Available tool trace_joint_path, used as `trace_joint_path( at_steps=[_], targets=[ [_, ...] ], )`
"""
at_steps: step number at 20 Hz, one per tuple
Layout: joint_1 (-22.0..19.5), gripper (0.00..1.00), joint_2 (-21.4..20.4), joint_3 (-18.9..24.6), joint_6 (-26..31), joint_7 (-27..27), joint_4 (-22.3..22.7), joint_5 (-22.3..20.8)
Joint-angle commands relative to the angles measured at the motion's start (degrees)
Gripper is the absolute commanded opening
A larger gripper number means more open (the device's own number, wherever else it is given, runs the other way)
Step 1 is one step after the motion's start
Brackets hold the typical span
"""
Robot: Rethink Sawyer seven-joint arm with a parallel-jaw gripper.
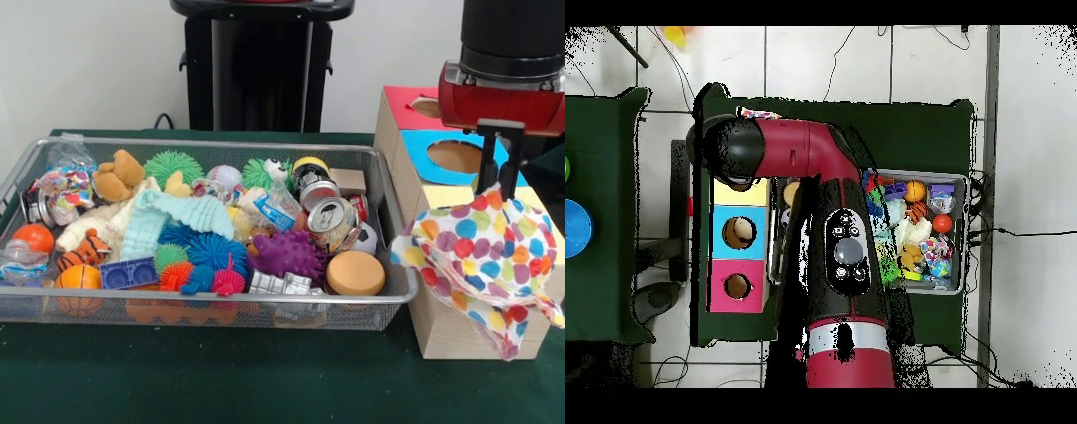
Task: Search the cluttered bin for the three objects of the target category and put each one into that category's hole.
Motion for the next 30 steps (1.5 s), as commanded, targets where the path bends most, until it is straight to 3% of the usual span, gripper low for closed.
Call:
trace_joint_path(
  at_steps=[1,9,16,23,30],
  targets=[
    [-0.1,0.00,1.0,1.2,-3.5,4.0,9.3,-1.7],
    [0.9,0.00,-1.8,0.4,0.9,4.5,10.5,-0.8],
    [1.2,0.00,-6.5,0.6,-0.3,5.3,17.1,0.6],
    [0.4,0.00,-5.7,1.2,-3.6,4.9,19.3,0.2],
    [0.7,0.00,0.5,0.9,-9.1,6.0,16.2,-1.5]
  ],
)
